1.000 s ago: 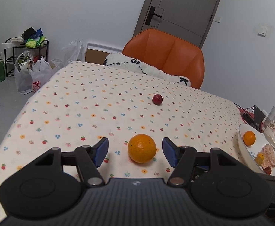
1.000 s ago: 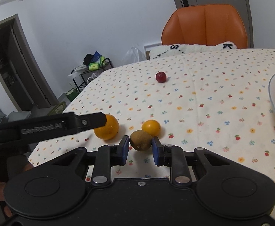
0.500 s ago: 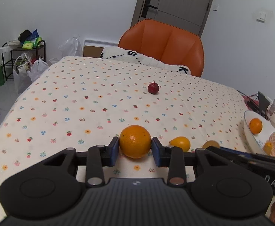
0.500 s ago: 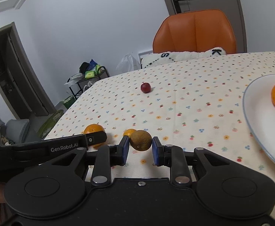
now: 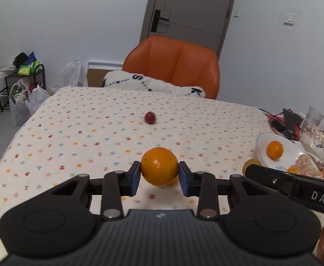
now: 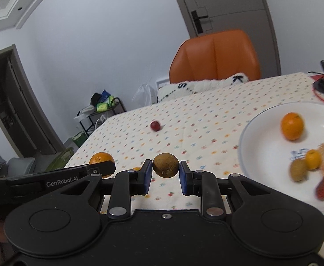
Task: Organize fruits
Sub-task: 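Carry the orange and kiwi over the plate and open both tools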
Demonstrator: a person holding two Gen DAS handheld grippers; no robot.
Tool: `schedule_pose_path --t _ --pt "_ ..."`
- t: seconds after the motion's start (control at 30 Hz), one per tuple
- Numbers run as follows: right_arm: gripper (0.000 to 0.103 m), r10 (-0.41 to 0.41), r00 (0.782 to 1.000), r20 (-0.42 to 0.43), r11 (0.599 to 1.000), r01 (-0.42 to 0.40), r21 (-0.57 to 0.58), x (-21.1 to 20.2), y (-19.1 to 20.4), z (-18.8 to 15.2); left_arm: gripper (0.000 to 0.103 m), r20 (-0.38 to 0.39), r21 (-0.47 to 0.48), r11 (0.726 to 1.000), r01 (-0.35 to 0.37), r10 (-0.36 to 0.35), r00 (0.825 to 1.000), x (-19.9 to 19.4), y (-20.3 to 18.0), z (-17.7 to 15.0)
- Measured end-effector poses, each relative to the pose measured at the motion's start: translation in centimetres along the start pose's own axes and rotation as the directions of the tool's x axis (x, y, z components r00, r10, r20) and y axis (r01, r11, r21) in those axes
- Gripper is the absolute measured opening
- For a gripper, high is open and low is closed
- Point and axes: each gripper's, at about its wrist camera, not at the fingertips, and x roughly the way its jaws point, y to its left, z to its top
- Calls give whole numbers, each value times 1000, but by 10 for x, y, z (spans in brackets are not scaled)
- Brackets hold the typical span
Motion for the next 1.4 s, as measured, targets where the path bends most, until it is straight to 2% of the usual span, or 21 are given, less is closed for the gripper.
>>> schedule_pose_path --t 0.63,1.03,1.4 --pt "24 -83 992 100 995 76 67 -65 -60 6 35 30 72 993 94 -96 995 -13 -78 0" --pt "24 -164 974 157 980 144 134 -108 -106 6 35 35 122 982 146 -151 988 -11 -127 -2" --pt "24 -222 961 164 967 196 162 -121 -134 5 35 21 150 969 198 -203 979 2 -161 -4"
